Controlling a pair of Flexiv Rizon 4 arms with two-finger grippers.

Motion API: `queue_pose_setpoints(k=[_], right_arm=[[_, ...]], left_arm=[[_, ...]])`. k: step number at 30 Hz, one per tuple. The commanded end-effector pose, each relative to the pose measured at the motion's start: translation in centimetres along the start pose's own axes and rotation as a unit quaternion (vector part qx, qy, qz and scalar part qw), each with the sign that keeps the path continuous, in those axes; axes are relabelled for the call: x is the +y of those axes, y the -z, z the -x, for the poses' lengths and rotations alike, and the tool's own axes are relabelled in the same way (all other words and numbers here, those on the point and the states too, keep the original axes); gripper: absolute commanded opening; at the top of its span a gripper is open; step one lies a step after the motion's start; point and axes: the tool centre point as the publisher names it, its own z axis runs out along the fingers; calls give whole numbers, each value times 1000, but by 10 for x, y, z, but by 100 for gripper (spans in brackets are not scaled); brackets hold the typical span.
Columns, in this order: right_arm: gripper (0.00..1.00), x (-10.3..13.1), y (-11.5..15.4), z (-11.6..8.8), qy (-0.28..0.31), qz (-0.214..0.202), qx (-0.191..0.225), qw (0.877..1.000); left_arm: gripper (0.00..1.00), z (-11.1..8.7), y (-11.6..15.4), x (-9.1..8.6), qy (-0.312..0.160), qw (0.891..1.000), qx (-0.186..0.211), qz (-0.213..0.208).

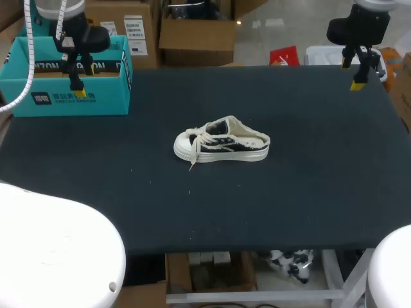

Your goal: Open the shoe tongue, take the insole out of the shoe, put the insole back into the shoe, and pack the shoe into the shoebox

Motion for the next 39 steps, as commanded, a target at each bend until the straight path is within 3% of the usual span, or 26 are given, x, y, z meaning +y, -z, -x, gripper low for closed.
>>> queue_pose_setpoints(k=[1,29,36,39], right_arm=[[100,0,0,0,0,0,0,1000],[100,0,0,0,0,1,4,1000],[100,9,-3,-8,-35,81,-6,996],[100,15,-9,-14,-42,100,-5,994]], left_arm=[[100,0,0,0,0,1000,0,0],[100,0,0,0,0,1000,0,0],[100,-9,5,-14,26,1000,-1,-4],[100,-13,5,-18,65,998,6,-3]])
